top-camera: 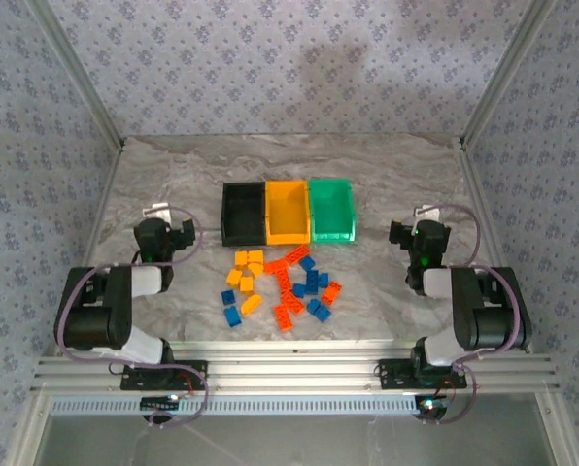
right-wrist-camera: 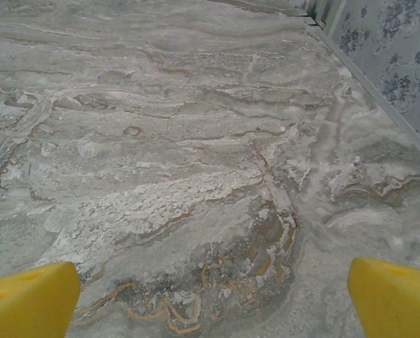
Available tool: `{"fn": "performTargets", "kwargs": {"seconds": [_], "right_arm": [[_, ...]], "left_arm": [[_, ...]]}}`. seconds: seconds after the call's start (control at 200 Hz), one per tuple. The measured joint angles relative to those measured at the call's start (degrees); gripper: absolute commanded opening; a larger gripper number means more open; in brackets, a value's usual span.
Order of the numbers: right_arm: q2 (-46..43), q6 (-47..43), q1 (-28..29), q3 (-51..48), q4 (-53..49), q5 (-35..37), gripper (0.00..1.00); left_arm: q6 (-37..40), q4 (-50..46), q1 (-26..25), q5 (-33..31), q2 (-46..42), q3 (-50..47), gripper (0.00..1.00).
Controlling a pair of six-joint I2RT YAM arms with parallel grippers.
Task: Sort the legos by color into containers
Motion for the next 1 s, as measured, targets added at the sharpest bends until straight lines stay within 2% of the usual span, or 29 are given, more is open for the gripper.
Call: {"fn": "performTargets", "kwargs": {"seconds": [0.225,0.325,0.385,0.49,0.595,0.66,0.755,0.844,0.899,0.999], "right_arm": [[-9.0,4.5,2.4,6.5,-14.1,6.3,1.0],[-11.4,10.3,5.0,9.4,-22.5,12.3,1.0],[-11.6,15.6,5.9,12.4,-28.8,13.4,1.0],[-12.2,26.6,4.6,17.7,-39.5,11.1,1.0],[-13.2,32.0,2.0,18.7,-41.6,4.3,1.0],[-14.0,33.5,2.5,18.5,-43.1,1.6,1.0],[-15.3,34.4,6.6,19.7,-48.9,-1.2,1.0],[-15.7,34.6,13.6,22.2,-55.2,-2.4,1.0],[-16.5,34.4,18.8,22.3,-57.5,-2.9,1.0],[-17.9,34.4,28.8,21.3,-60.2,-3.6,0.96]], "left_arm": [[-2.8,-8.4,-0.4,-3.0,-10.4,4.2,1.0],[-7.9,-12.0,-0.5,-3.5,-15.1,6.1,1.0],[-12.9,-14.9,-0.5,-3.5,-16.9,8.4,1.0],[-21.5,-16.2,-0.1,-1.1,-19.5,10.3,1.0],[-34.1,-20.7,0.0,-0.7,-23.4,10.3,1.0],[-41.1,-24.8,0.7,-0.4,-25.9,10.2,1.0],[-46.7,-27.0,1.8,2.4,-27.2,10.2,1.0],[-50.1,-29.7,0.8,6.0,-27.2,10.2,1.0],[-50.8,-31.2,-1.6,7.4,-27.3,10.2,1.0],[-50.5,-34.2,-9.6,8.4,-28.8,10.2,1.0]]}}
